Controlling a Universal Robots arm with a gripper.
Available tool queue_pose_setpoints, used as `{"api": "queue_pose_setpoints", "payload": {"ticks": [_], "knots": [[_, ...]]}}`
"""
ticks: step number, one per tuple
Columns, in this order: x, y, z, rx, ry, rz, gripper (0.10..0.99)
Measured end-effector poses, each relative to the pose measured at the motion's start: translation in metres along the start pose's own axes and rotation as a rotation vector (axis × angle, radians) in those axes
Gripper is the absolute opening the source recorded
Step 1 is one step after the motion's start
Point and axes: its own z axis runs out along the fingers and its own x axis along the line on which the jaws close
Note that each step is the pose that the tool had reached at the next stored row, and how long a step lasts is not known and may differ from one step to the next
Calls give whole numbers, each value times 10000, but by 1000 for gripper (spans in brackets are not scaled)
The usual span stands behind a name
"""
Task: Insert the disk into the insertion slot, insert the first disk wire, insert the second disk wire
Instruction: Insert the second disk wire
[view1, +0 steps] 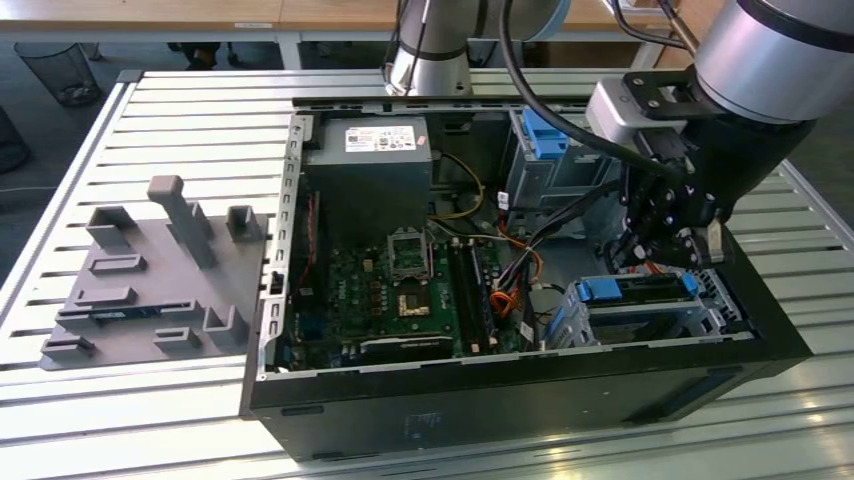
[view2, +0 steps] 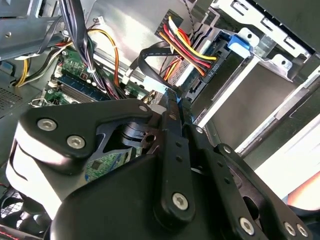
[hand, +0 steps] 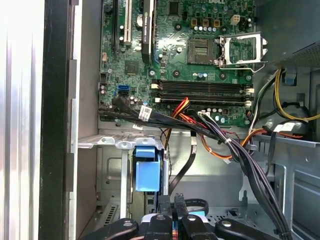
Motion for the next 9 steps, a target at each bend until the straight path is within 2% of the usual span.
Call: {"api": "queue_pose_setpoints", "payload": {"ticks": [9], "knots": [[63, -2, 5, 0, 0, -1, 149]]}}
